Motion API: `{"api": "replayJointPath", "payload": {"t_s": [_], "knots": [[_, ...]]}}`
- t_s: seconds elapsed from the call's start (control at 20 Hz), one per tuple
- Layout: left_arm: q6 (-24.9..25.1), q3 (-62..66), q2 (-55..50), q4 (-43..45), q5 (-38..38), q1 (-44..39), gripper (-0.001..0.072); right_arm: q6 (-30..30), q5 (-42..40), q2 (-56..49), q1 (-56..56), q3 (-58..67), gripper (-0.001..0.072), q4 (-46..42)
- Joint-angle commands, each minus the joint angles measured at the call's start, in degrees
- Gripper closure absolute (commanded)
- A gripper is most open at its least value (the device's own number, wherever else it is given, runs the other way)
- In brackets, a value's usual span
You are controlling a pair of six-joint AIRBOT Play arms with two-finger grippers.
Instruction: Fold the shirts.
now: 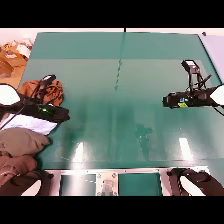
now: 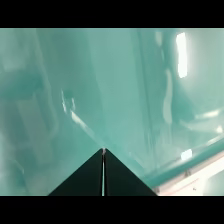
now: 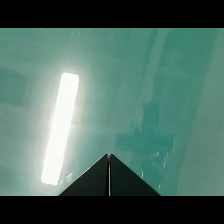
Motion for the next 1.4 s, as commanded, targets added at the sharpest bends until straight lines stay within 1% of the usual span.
{"api": "replayJointPath", "payload": {"t_s": [0.0,0.15,0.2,0.25,0.3,0.35,0.45,0.5,0.55,0.65,0.7,0.75,0.8,0.85,0.95,1.0,1.1,1.15,1.2,1.3,1.35], "knots": [[0.0,0.0,0.0,-0.5,6.1,0.0,0.0681,-0.5,-1.7,0.0,0.0,0.0,0.0694,-0.2],[0.1,0.0,0.0,-2.2,10.4,0.0,0.0681,-0.4,-3.9,0.0,0.0,0.0,0.0694,1.5],[0.3,0.0,0.0,-1.2,12.5,0.0,0.0658,-0.4,-4.1,0.0,0.0,0.0,0.0695,2.7],[0.4,0.0,0.0,1.5,14.4,0.0,0.0279,-0.4,-4.1,0.0,0.0,0.0,0.0694,3.9],[-3.3,0.0,0.0,6.9,16.5,0.0,0.0006,-0.4,-4.1,0.0,0.0,0.0,0.0694,5.7],[-6.0,0.1,0.0,13.1,18.9,0.6,-0.0013,-0.4,-4.1,0.0,0.0,0.0,0.0694,7.1],[-8.8,0.5,0.0,24.0,22.3,4.0,-0.0013,-0.4,-4.1,-0.3,0.1,0.0,0.0693,8.4],[-9.4,0.5,-0.3,26.5,24.2,7.0,-0.0013,-0.4,-4.1,-0.7,0.1,-0.2,0.0693,8.4],[-9.4,0.5,-1.1,27.0,26.6,11.1,-0.0013,-0.4,-4.1,-1.2,0.1,-0.2,0.0692,8.4],[-8.7,0.5,-4.5,25.4,31.5,18.6,-0.0013,-0.4,-4.1,-2.8,0.0,-0.2,0.0692,8.3],[-8.1,0.5,-6.8,24.0,33.9,21.2,-0.0013,-0.4,-4.1,-3.5,0.0,-0.2,0.0677,8.3],[-6.8,0.6,-9.7,22.8,36.2,23.0,-0.0013,-0.4,-4.1,-4.4,0.0,-0.2,0.0613,8.3],[-5.4,1.7,-13.5,22.0,37.5,24.2,-0.0013,-0.4,-4.1,-5.3,0.0,-0.2,0.0532,8.3],[-4.9,3.9,-17.9,22.0,37.7,24.9,-0.0013,-0.4,-4.1,-6.0,0.0,-0.2,0.0465,8.3],[-4.9,9.8,-26.3,22.0,36.6,25.4,-0.0013,1.1,-4.1,-6.9,0.0,-0.2,0.0286,8.3],[-4.9,13.0,-30.1,22.0,34.9,25.4,-0.0013,1.6,-4.2,-7.1,0.0,-0.2,0.0260,8.3],[-4.8,18.7,-36.8,20.5,29.0,25.4,-0.0013,1.6,-4.2,-7.3,0.0,-0.2,0.0260,8.3],[-3.9,20.2,-39.2,19.3,26.3,25.4,-0.0013,1.6,-4.2,-7.3,0.0,-0.2,0.0260,8.3],[-2.5,20.9,-41.1,17.8,24.3,25.4,-0.0013,1.6,-4.3,-7.3,0.0,-0.2,0.0260,8.3],[-0.6,20.9,-43.5,16.1,22.7,25.4,-0.0013,1.6,-5.3,-7.3,0.0,-0.2,0.0262,8.3],[-0.3,20.9,-44.0,15.5,22.8,25.4,0.0035,1.6,-5.6,-7.3,0.0,-0.2,0.0281,8.3]]}}
